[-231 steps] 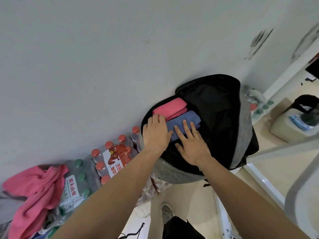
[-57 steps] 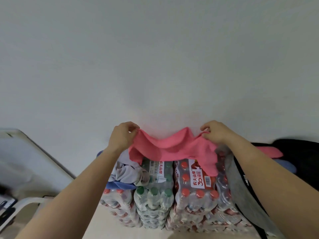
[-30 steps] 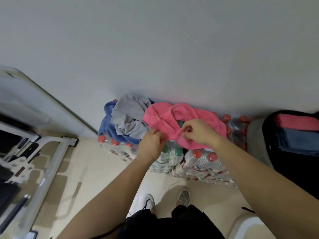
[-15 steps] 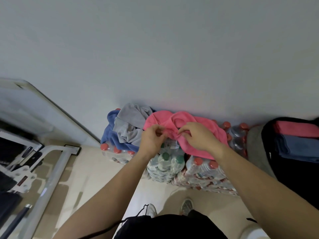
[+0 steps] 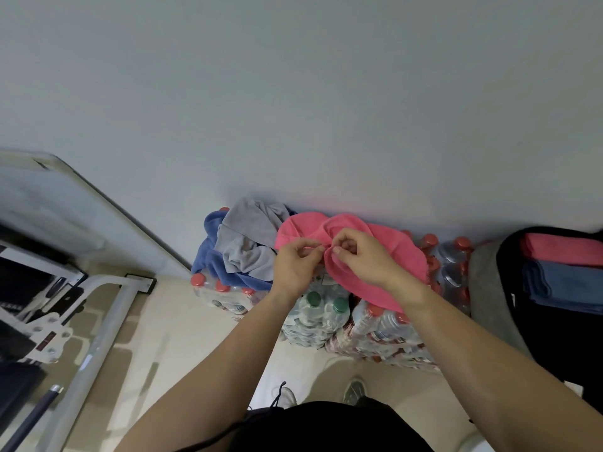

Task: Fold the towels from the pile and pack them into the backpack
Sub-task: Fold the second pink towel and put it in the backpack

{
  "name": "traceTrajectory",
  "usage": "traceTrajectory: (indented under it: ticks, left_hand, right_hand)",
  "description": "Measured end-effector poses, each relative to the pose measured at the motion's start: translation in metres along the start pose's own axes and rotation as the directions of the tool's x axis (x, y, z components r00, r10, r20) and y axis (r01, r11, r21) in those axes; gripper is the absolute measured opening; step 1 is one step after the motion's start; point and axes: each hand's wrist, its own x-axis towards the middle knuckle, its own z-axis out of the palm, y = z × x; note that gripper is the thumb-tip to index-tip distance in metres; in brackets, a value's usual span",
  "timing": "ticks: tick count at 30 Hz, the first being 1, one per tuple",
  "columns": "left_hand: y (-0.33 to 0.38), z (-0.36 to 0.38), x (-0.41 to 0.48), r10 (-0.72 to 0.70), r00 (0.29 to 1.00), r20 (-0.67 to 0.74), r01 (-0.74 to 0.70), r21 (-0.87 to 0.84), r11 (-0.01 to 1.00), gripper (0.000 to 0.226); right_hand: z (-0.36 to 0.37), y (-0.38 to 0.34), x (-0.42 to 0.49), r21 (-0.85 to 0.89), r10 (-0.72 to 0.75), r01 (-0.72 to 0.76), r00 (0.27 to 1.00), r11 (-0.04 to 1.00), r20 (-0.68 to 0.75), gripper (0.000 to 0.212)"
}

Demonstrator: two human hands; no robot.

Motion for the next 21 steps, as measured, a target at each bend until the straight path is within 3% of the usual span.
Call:
traceTrajectory:
  ticks: [7, 21]
  left_hand:
    - [0.001, 0.002, -0.003, -0.027, 1.0, 0.014, 0.028, -0.077, 0.997, 0.007]
    - [0.007, 0.004, -0.014, 0.002, 1.0, -0.008, -0.002, -0.076, 0.997, 0.008]
  right_hand:
    - [0.005, -0.008, -0.003, 0.022, 0.061, -0.059, 0.994, 0.998, -0.096, 0.012]
    - [0.002, -0.008, -0.003, -0.04, 0.075, -0.08, 0.99, 0.996, -0.118, 0.017]
